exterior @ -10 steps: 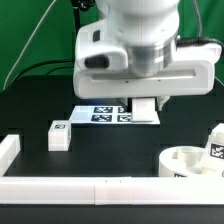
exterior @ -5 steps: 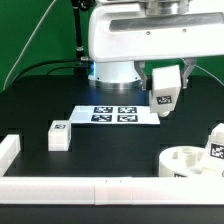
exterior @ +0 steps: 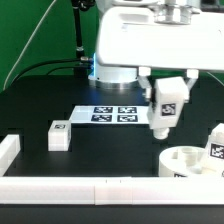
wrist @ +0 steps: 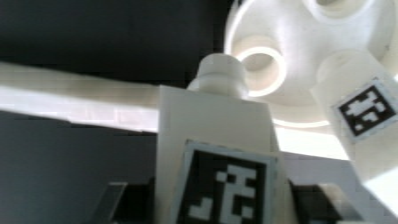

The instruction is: Assemble stool

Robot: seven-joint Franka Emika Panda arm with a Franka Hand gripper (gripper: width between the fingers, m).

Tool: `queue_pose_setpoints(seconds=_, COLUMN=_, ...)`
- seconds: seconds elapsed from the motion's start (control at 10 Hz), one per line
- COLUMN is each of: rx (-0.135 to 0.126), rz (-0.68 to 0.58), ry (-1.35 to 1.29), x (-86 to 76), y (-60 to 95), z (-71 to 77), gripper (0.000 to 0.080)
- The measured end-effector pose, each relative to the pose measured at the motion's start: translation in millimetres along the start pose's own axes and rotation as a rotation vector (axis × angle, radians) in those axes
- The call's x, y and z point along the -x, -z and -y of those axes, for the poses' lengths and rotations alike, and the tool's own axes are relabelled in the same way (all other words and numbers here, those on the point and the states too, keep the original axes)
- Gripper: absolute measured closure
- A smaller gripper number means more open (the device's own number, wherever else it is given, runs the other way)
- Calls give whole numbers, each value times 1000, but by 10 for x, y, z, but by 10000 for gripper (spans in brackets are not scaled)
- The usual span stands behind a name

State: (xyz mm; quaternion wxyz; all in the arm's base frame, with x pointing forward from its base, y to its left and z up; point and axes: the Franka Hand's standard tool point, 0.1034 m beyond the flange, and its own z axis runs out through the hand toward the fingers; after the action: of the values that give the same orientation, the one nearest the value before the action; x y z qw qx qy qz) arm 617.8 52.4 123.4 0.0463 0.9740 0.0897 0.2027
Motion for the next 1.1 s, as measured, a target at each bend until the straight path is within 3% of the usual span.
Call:
queue_pose_setpoints(seconds=0.6, rx=6, rz=-38, ry=22, x=8, y=-18, z=30, gripper=476)
queue_pose_setpoints(seconds=1.1, rx=40, rz=-92, ry=196, x=-9, y=-237, z=225, gripper=476)
